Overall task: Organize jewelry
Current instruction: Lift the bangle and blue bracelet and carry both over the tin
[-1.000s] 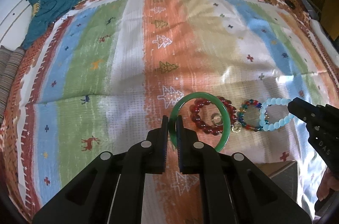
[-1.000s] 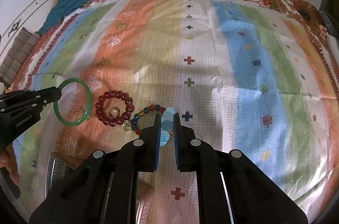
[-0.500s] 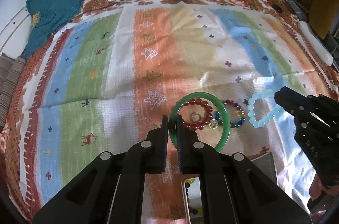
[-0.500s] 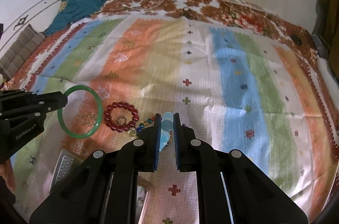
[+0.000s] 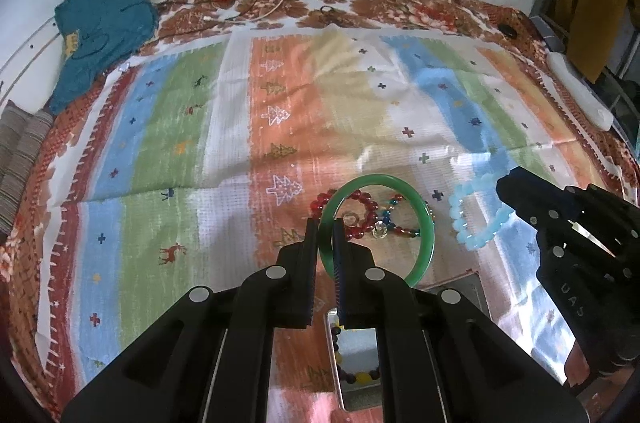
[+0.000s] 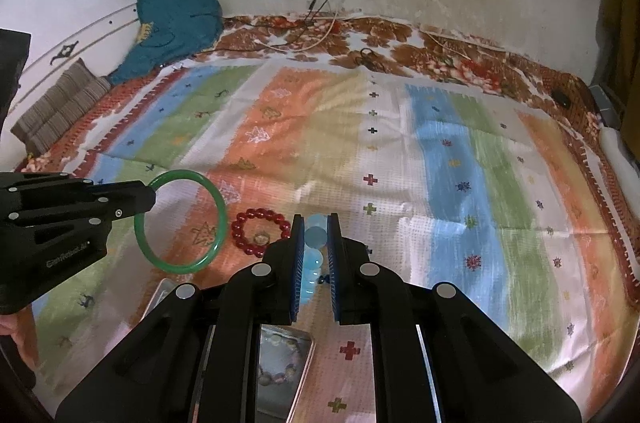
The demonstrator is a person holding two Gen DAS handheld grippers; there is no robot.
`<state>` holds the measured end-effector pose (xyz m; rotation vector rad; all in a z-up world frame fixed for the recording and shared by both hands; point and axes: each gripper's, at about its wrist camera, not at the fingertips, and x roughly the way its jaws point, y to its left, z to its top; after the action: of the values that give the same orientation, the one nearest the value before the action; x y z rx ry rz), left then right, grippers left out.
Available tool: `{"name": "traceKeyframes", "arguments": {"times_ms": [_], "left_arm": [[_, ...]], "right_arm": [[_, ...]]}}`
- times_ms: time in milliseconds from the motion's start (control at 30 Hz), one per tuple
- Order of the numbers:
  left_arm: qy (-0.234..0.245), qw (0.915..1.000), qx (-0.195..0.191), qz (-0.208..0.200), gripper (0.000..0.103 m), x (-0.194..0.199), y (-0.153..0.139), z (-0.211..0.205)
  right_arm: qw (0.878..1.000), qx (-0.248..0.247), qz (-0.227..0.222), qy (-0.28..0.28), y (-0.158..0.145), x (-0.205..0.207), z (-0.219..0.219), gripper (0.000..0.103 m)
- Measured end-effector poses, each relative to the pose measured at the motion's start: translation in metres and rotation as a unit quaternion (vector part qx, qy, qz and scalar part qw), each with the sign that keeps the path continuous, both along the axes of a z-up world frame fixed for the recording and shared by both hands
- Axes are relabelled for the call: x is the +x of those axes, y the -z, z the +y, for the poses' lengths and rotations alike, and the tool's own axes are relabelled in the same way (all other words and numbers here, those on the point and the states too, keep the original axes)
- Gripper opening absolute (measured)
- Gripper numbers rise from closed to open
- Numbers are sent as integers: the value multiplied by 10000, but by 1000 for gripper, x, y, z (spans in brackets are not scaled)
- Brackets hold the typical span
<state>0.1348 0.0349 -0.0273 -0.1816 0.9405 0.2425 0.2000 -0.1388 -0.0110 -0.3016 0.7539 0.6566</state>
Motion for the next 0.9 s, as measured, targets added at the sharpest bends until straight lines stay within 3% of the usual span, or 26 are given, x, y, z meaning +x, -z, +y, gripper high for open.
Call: {"name": "traceKeyframes", "arguments": {"times_ms": [267, 900], "left_arm": [[93, 9996, 217, -144, 7, -12, -12, -13], [67, 9994, 251, -245, 7, -40, -19, -22]], "right_arm": [[9999, 130, -23, -28, -8, -15, -9, 12], [9996, 178, -136, -142, -18, -52, -20, 12]]}}
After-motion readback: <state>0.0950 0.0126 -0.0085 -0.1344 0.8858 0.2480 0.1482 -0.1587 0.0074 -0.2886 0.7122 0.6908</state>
